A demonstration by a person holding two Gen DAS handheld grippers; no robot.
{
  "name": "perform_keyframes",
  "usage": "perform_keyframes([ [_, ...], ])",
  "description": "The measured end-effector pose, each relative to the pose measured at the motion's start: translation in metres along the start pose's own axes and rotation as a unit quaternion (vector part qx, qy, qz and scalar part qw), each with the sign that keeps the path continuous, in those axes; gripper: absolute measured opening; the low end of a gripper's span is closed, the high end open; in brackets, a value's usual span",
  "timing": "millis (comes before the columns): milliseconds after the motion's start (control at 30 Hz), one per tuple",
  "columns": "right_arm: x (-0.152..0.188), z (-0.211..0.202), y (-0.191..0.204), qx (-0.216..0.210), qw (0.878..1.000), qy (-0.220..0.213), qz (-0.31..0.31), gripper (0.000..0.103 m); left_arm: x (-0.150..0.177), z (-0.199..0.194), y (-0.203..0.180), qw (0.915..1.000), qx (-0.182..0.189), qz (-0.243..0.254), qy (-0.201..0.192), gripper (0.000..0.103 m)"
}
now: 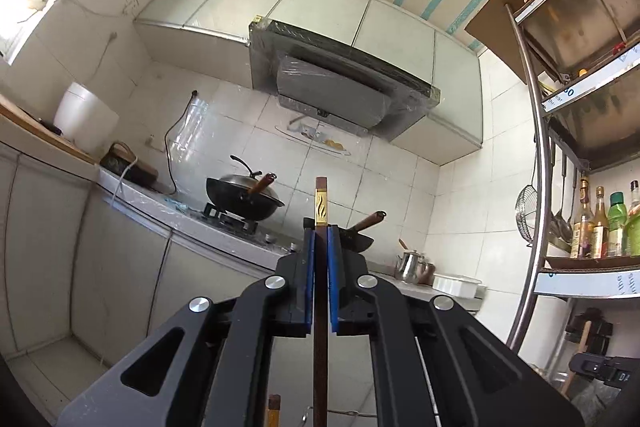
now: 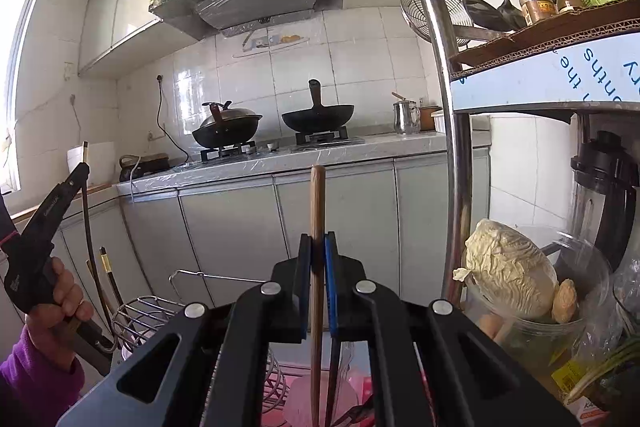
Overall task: Organize utensils
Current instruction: 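Lift both chopsticks up and carry them over the pink cup, then lower both chopsticks into the pink cup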
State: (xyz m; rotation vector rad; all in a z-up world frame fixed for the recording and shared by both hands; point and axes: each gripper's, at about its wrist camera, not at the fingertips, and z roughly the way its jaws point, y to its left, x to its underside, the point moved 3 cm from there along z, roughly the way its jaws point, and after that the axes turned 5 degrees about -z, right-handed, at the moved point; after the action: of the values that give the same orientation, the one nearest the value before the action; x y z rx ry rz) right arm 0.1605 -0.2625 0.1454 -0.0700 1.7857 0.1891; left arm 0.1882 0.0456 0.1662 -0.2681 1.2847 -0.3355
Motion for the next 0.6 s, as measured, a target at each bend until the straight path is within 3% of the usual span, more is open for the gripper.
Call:
perform_keyframes([
  [233,0.01,0.01,0.001,-0.01,1.0,0.011,0.009,0.006,0.024,0.013,0.008,0.9985,-0.035,0.032,0.027,0.005],
  [333,0.012,0.012,0.001,-0.013,1.0,0.014,0.011,0.006,0.025,0.009,0.011,0.9982,-0.03,0.038,0.036,0.005],
  [600,0.017,0.014,-0.002,-0.022,0.999,0.035,0.027,0.006,0.042,-0.003,0.02,0.9929,-0.016,0.02,0.116,0.005],
])
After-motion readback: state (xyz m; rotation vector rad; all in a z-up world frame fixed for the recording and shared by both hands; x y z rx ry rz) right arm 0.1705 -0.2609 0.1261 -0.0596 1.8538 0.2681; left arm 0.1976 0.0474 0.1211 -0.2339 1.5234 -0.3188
